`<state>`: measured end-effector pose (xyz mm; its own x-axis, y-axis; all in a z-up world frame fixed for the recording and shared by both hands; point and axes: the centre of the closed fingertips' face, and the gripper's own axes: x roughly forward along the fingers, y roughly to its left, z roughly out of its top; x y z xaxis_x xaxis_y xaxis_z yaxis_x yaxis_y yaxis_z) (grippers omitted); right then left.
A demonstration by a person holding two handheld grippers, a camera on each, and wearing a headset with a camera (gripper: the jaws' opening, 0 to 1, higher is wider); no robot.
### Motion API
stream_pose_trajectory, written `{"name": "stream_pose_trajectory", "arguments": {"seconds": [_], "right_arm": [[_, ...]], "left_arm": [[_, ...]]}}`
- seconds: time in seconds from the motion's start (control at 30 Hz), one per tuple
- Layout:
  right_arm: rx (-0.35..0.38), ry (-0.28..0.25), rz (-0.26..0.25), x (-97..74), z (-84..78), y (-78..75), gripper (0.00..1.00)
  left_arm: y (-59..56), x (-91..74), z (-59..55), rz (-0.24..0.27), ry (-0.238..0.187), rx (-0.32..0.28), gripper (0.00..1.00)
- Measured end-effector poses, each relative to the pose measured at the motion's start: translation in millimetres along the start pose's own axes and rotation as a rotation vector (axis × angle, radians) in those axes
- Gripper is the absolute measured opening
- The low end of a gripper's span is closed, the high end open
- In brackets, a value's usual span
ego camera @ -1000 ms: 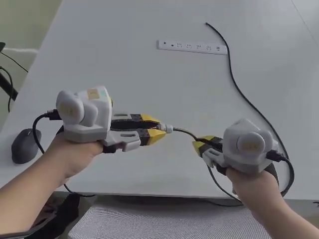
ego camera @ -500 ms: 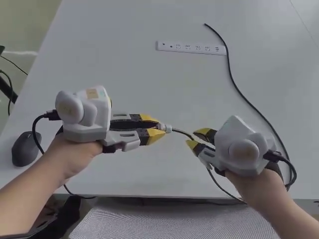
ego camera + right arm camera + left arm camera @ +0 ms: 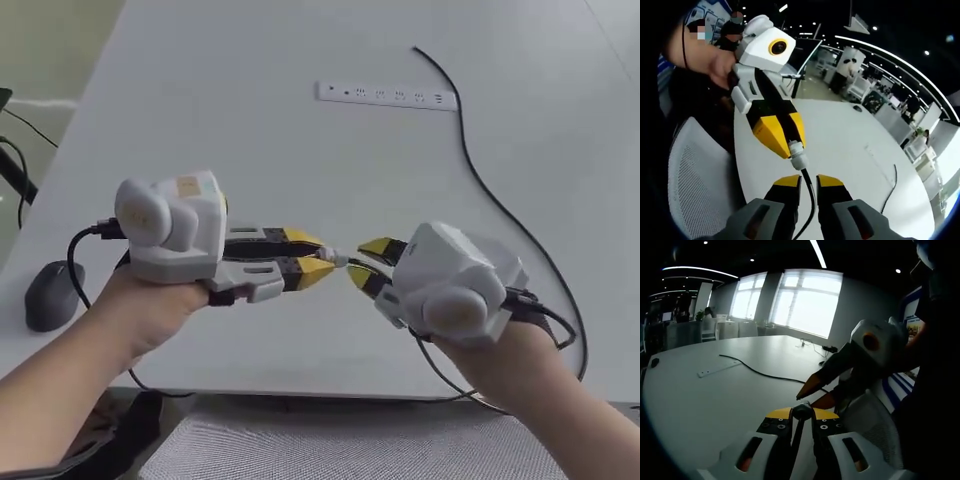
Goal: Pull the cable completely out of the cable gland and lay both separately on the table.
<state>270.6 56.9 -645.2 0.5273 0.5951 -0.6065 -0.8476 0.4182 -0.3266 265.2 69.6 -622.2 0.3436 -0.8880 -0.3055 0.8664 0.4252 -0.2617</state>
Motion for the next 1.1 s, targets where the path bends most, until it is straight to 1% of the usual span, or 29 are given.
{"name": "stream_pose_trajectory", "arguments": {"seconds": [0.07, 0.17, 0.3, 0.47, 0.5, 0.7, 0.83, 0.97, 1.1], "right_arm": [[-0.019, 0.001, 0.006, 1.4, 1.1, 2.4, 0.07], [-0.021, -0.005, 0.009, 2.8, 2.5, 2.9, 0.04], [-0.039, -0.002, 0.002, 3.1, 2.4, 1.5, 0.02], [-0.046, -0.002, 0.002, 3.6, 0.9, 1.2, 0.01], [-0.021, -0.001, 0.0, 3.7, -0.2, 0.5, 0.01], [0.002, 0.001, -0.016, 3.2, -3.6, -2.9, 0.0], [0.037, 0.013, -0.029, 2.9, -10.4, -9.5, 0.0], [0.089, 0.022, -0.033, 3.1, -17.6, -14.2, 0.01], [0.17, 0.018, -0.037, 4.0, -24.1, -18.9, 0.01]], "left_arm": [[0.1, 0.3, -0.3, 0.0, 0.001, 0.0, 0.15], [0.1, 0.5, -0.5, -0.002, 0.002, -0.002, 0.15], [0.3, 0.8, -1.1, -0.003, 0.005, -0.003, 0.15], [0.6, 1.7, -1.7, -0.004, 0.006, -0.003, 0.15], [0.4, 2.2, -2.0, -0.005, 0.007, -0.003, 0.15], [0.6, 4.1, -0.6, -0.011, 0.004, 0.0, 0.15], [1.3, 4.4, 1.4, -0.014, -0.004, -0.003, 0.15], [2.0, 3.9, 3.5, -0.015, -0.01, -0.002, 0.15], [2.5, 3.7, 5.3, -0.014, -0.015, -0.002, 0.15]]}}
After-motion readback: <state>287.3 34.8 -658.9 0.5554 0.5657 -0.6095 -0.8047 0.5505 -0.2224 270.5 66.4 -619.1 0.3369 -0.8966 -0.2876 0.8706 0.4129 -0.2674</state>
